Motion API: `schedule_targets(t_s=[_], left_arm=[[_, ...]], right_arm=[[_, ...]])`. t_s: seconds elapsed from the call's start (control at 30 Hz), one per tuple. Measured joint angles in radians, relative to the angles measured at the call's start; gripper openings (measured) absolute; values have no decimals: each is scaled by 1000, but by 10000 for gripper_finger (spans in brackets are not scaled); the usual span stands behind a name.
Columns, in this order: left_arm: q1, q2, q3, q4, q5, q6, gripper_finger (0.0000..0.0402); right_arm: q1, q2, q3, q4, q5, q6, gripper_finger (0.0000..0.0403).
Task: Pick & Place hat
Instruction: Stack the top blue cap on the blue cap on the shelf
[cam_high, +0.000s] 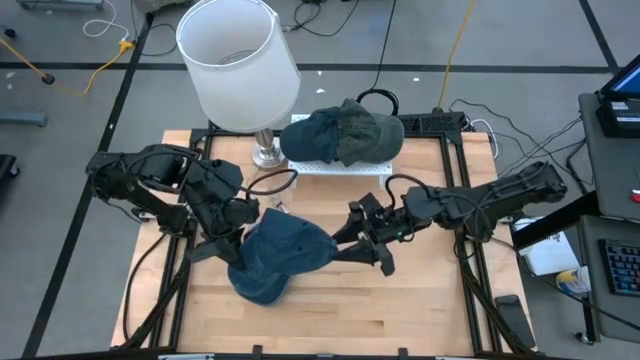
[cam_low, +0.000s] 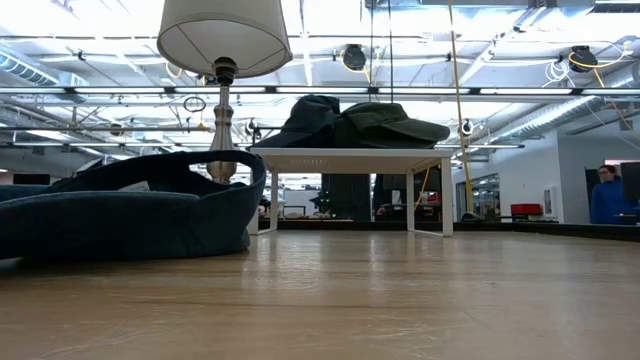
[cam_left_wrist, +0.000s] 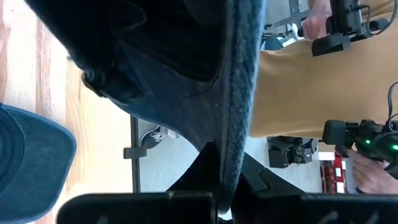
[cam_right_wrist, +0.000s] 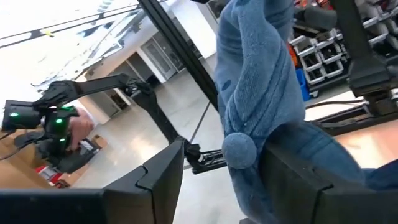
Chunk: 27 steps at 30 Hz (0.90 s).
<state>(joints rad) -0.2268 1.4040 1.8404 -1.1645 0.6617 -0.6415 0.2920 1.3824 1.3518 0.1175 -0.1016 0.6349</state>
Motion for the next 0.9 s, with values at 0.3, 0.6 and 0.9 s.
schedule_targets(t_s=[0.3,0.6,0.9], left_arm=[[4,13,0,2,-12,-44,18],[27,11,1,14,-66,-38,57],[9,11,1,-7,-300,-29,76]], right_arm=[[0,1,0,115,-76,-12,106],[-5,-8,0,251,-165,110,22],[-4,-117,0,280,-132,80,22]])
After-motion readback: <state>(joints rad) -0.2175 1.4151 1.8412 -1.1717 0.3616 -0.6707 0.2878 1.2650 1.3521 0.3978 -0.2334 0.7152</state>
